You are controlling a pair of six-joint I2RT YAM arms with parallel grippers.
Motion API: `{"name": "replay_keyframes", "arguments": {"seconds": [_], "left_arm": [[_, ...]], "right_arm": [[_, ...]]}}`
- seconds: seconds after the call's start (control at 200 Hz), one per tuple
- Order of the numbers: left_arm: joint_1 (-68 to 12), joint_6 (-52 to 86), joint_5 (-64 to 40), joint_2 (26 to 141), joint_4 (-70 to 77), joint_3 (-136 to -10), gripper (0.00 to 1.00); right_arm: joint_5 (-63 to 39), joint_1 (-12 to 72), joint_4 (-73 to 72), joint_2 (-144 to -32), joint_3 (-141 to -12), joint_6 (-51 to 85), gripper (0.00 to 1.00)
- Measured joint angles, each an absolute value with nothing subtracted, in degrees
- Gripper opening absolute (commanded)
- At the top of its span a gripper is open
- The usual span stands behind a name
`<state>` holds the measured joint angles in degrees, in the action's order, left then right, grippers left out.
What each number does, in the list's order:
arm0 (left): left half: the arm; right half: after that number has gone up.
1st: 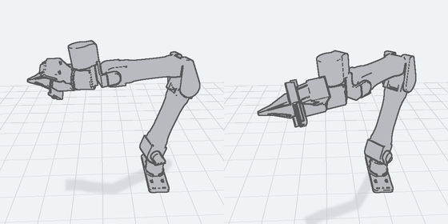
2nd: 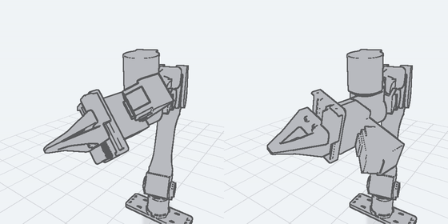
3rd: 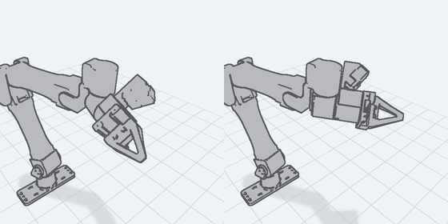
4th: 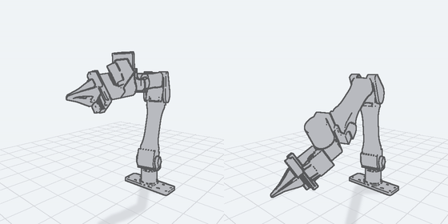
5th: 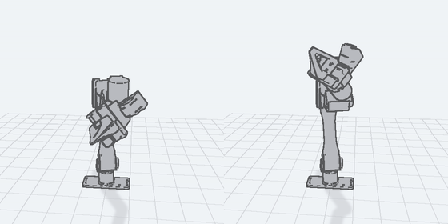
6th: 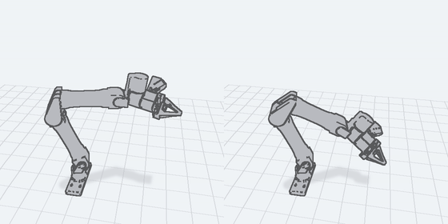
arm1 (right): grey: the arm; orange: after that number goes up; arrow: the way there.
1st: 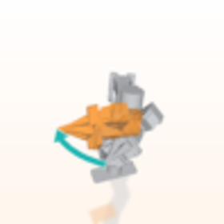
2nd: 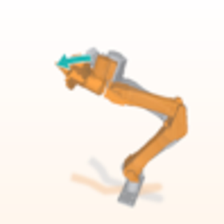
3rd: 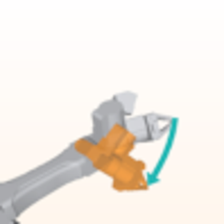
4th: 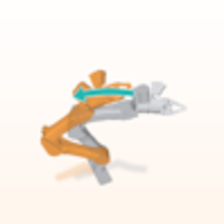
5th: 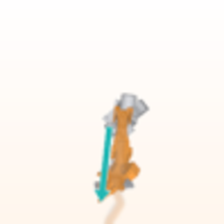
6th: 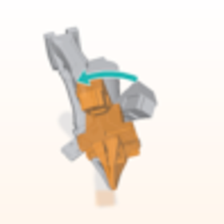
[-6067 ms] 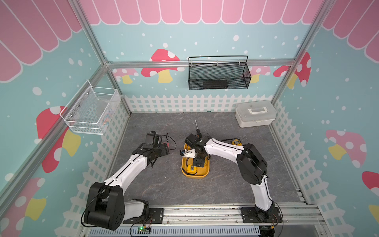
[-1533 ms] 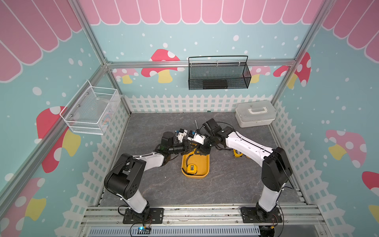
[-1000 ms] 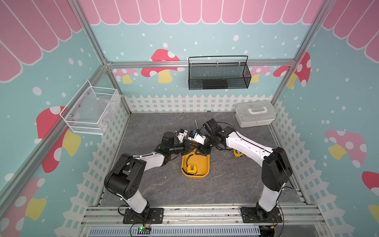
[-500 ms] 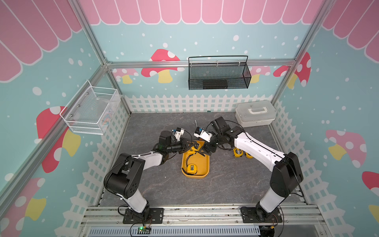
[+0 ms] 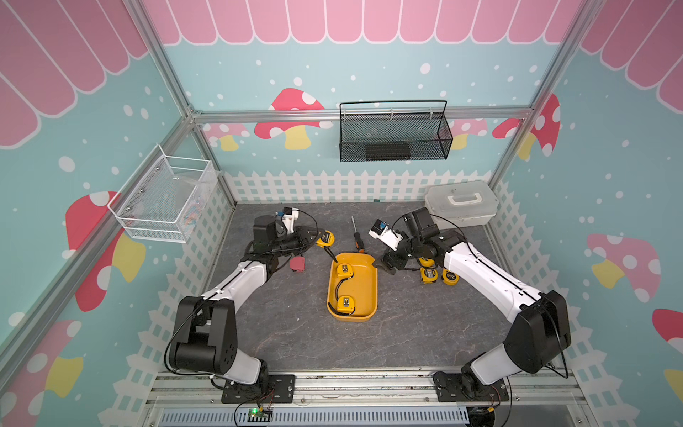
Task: Take the tape measure out of the storage box
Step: Place the tape measure at the center of the board.
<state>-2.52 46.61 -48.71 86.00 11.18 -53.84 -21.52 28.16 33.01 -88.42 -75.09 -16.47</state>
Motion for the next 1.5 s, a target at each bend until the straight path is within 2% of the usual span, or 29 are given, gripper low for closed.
{"name": "replay_keyframes", "arguments": {"seconds": [0.245, 0.455, 0.73, 1.161, 1.501], "left_arm": [[8.1, 42.1, -46.5, 86.6, 4.7, -56.6, 0.26], [12.7, 40.5, -45.6, 93.1, 4.8, -56.1, 0.26], [13.9, 40.9, -44.5, 100.9, 6.3, -52.0, 0.27], [15.2, 38.8, -40.5, 101.4, 4.9, -48.0, 0.28], [19.2, 37.5, -37.8, 101.4, 2.8, -46.5, 0.3]], "right_arm": [[-22.6, 28.2, 32.7, -88.4, -74.3, -15.1, 0.88], [-24.2, 28.2, 31.8, -88.8, -74.3, -14.2, 0.88], [-25.2, 28.2, 31.6, -89.6, -73.9, -13.6, 0.89], [-25.2, 28.1, 31.6, -90.1, -73.2, -13.6, 0.89], [-25.2, 28.1, 31.6, -90.6, -73.2, -13.6, 0.89]]}}
